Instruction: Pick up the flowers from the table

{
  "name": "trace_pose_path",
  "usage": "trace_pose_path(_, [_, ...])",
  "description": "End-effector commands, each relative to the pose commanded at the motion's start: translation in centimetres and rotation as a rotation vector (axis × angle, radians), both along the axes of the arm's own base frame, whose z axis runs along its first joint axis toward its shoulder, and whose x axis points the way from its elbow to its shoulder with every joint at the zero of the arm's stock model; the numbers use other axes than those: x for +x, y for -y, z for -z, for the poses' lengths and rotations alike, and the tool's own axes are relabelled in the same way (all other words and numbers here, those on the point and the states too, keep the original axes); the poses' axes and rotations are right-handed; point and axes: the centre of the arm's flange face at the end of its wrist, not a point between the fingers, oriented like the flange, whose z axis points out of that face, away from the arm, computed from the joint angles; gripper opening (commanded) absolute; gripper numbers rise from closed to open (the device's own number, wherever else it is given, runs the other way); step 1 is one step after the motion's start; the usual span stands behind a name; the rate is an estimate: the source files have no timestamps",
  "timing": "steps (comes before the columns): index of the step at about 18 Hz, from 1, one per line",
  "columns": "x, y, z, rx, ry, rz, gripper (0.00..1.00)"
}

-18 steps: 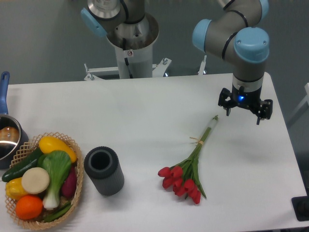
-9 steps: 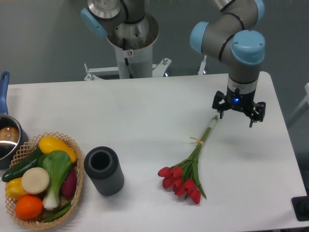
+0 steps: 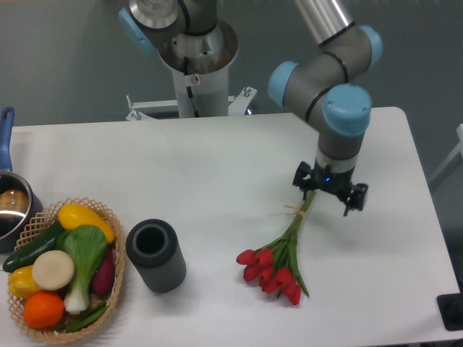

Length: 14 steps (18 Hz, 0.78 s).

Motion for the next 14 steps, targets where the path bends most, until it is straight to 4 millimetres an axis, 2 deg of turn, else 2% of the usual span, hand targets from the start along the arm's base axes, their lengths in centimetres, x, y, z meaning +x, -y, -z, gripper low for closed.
trace_pose_path(4, [1.3, -1.5, 1.1, -0.007, 0.019, -0.006, 1.00])
trace_pose_path(5, [1.5, -1.9, 1.2, -0.007, 0.021, -0.012, 0.96])
trace_pose_path(6, [1.4, -2.1, 1.8, -0.010, 0.027, -0.015, 0.93])
trace_pose_path(11, [1.6, -3.4, 3.6, -0.007, 0.023, -0.017, 0.93])
trace_pose_path(14, [1.0, -3.9, 3.9, 0.002, 0.010, -0.023, 0.92])
